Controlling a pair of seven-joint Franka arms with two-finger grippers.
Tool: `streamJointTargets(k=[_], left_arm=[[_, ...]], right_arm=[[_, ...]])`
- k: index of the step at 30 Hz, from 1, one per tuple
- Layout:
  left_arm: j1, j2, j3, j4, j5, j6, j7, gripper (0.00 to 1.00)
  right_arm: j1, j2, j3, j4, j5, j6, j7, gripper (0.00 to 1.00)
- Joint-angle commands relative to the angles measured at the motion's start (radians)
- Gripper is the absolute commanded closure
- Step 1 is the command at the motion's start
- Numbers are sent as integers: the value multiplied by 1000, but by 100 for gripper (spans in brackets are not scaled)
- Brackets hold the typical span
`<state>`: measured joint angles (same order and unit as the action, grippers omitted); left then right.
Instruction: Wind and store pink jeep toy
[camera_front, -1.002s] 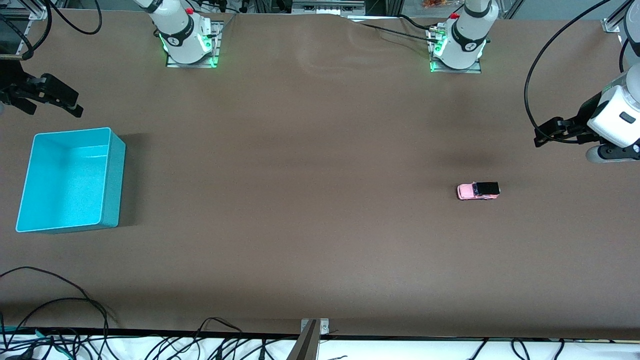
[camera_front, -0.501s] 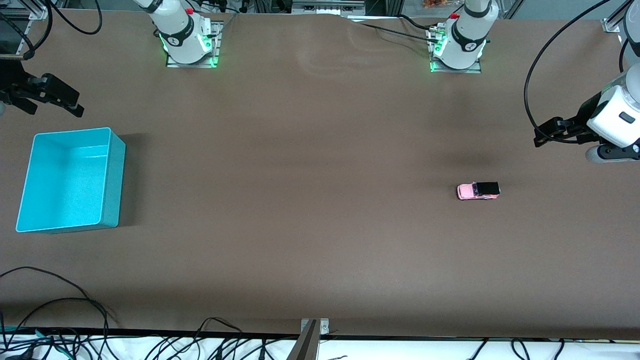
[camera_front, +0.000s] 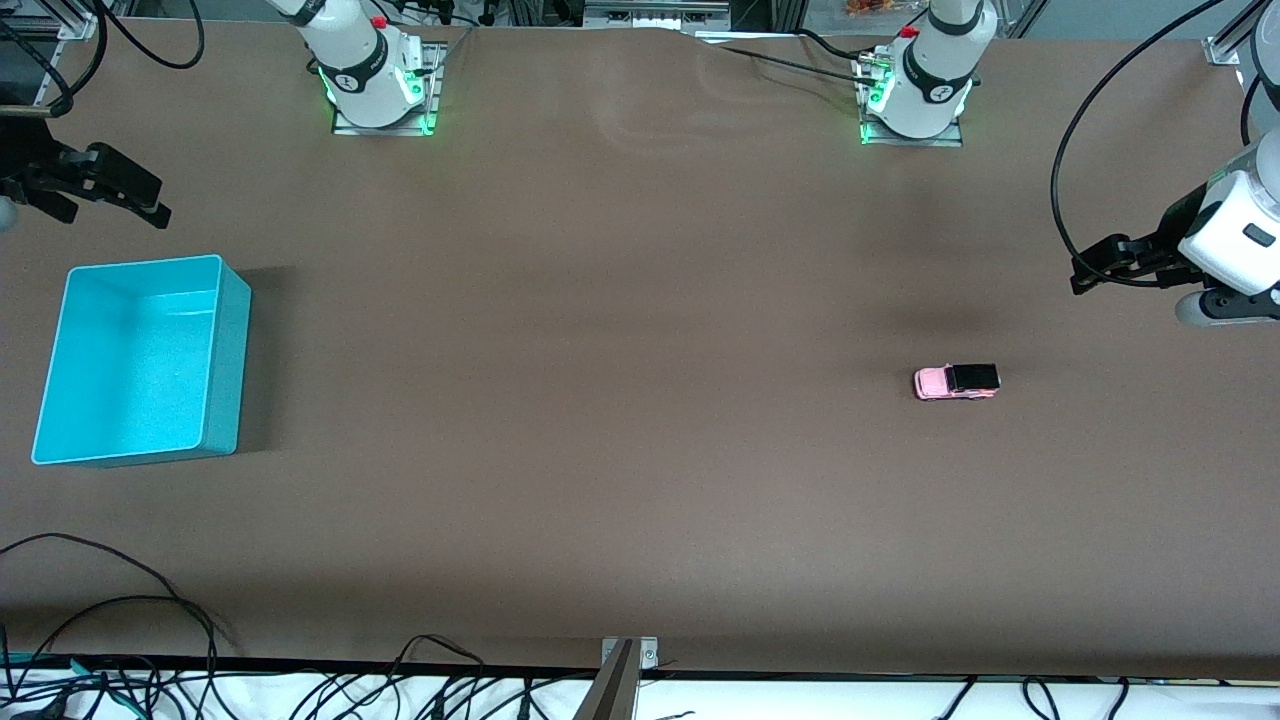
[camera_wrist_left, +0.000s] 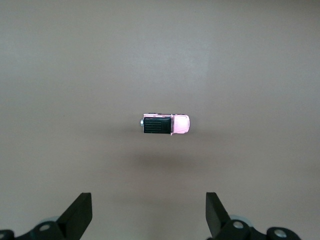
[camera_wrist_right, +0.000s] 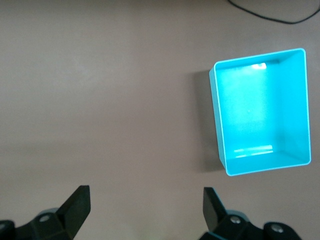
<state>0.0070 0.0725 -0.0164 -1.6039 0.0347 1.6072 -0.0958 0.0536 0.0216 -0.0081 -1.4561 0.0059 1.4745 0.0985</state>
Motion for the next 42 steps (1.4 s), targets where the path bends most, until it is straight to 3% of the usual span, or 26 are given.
streamJointTargets(k=[1,27,42], left_arm=[[2,18,-5,15,14,-13,-7,0],[10,188,-8,4,10,36,10,0],[13,171,-3,-300,13,414,11,0]], right_arm=[[-3,-6,0,13,6,-19,-3,0],[5,-8,3,10,9,-22,6,0],[2,-9,-3,10,5,-36,3,0]])
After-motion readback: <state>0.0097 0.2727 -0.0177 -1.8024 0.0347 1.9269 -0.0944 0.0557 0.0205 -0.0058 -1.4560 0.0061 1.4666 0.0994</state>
